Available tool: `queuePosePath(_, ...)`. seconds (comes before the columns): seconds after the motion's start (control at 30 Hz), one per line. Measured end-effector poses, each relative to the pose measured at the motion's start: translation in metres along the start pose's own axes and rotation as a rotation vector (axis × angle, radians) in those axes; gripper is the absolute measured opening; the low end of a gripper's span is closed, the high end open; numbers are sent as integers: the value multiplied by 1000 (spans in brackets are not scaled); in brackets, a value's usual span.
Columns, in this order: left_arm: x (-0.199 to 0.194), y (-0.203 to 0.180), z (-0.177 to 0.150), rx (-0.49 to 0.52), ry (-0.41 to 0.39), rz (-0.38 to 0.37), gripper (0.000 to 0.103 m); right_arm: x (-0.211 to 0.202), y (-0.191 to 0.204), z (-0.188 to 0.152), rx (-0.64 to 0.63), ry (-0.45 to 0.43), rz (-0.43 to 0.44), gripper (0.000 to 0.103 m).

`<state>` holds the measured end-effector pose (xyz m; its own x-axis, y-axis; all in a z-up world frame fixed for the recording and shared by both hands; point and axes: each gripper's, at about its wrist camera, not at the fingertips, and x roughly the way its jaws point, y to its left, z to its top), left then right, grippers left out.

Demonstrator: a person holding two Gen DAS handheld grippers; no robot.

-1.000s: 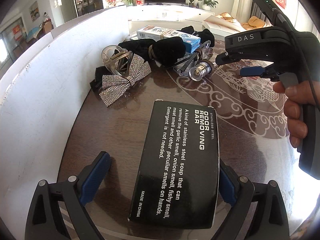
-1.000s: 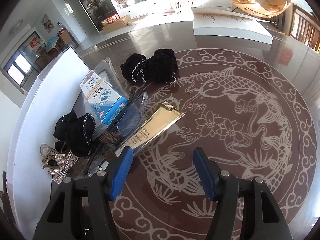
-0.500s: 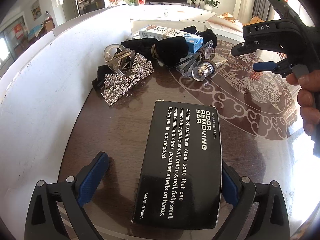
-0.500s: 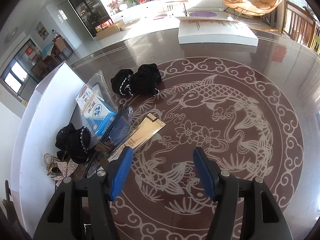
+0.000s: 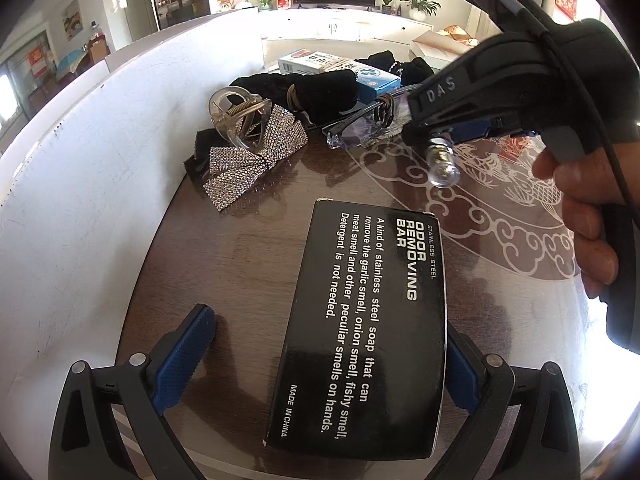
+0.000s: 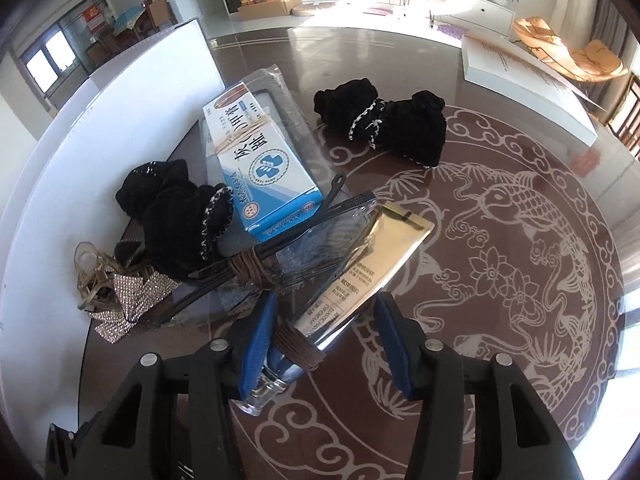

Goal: Organize objects
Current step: 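Close right tool on gold tube while left tool grasps black box, then carry black box and gold tube into the cardboard box and release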

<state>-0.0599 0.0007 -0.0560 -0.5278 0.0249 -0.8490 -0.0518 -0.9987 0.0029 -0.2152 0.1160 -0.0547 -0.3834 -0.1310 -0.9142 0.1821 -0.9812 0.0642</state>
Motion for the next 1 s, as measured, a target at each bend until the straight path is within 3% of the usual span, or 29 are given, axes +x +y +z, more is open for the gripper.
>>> queuePosePath(0.07, 0, 1, 0, -5, 0, -6, 103, -7, -8, -15, -28, -1, -15, 27)
queuePosePath(0.27, -2, 9, 2, -51, -14, -74, 99, -31, -44, -64, -43, 10, -37, 27)
queuePosePath(0.37, -5, 10, 3, -52, -36, -103, 76, -36, -51, -73, -60, 14, -43, 30)
queuePosePath(0.4, -6, 9, 2, -43, -42, -111, 62, -35, -50, -73, -69, 17, -50, 35)
queuePosePath(0.5, -10, 6, 4, -38, -44, -131, 58, -34, -46, -72, -86, 10, -57, 35)
queuePosePath(0.63, -20, 19, 2, -114, -65, -258, 58, -37, -40, -76, -138, 7, -80, 28)
queuePosePath(0.73, -37, 32, -1, -177, -130, -355, 58, -51, -54, -88, -46, -11, 10, 28)
queuePosePath(0.83, -50, 39, -5, -223, -168, -414, 58, -69, -75, -104, 98, -25, 159, 28)
queuePosePath(1.0, -89, 58, -18, -280, -227, -443, 58, -99, -85, -118, 280, -58, 429, 28)
